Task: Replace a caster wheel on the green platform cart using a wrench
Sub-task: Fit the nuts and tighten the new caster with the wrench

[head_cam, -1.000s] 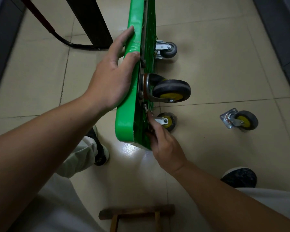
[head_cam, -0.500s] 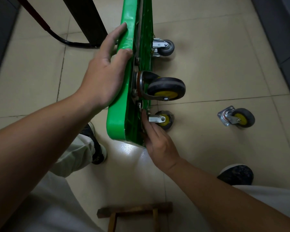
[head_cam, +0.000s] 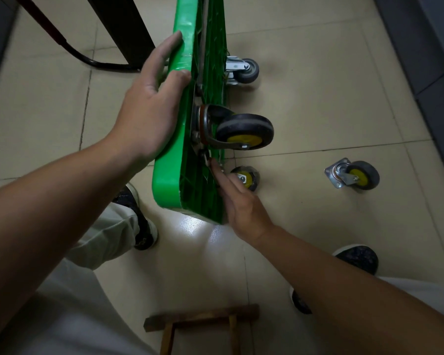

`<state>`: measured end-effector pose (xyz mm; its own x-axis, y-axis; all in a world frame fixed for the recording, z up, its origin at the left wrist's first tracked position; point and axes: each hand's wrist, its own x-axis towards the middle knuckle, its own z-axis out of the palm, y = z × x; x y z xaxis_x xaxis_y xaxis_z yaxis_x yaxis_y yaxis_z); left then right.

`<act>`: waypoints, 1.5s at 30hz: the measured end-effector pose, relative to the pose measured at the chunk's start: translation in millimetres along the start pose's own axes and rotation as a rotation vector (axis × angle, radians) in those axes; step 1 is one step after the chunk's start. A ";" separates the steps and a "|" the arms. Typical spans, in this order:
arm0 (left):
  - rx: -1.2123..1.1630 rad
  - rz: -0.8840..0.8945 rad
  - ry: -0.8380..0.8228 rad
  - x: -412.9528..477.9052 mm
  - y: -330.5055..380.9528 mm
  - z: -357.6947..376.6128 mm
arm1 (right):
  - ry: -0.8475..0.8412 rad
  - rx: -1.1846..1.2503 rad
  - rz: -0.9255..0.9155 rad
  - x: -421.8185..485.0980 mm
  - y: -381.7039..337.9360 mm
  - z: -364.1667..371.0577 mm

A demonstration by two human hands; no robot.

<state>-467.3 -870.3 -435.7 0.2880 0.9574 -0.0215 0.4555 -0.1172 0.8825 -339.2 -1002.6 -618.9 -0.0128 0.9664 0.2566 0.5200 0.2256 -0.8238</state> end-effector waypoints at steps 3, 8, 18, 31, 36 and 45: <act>0.007 0.002 0.000 1.0 -1.4 0.7 | 0.016 -0.123 -0.048 4.9 5.5 -1.6; 0.005 -0.001 0.008 3.7 -6.8 -2.0 | 0.014 -0.249 -0.165 16.5 24.3 -9.3; -0.011 -0.012 0.030 3.3 -8.6 -1.5 | -0.092 0.019 -0.059 0.4 -7.2 -4.8; 0.000 -0.010 0.031 5.5 -4.8 1.1 | -0.296 0.582 0.476 -3.7 -90.9 -40.9; 0.022 0.008 0.027 6.2 -6.1 1.0 | -0.309 0.877 0.788 36.6 -126.5 -72.2; 0.040 0.016 0.013 9.1 -11.3 1.7 | -0.400 1.050 0.884 80.9 -148.7 -98.2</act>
<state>-468.4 -860.7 -446.7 0.2850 0.9585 -0.0013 0.4840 -0.1427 0.8634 -333.7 -970.0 -426.0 -0.3512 0.7639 -0.5414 -0.3755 -0.6446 -0.6659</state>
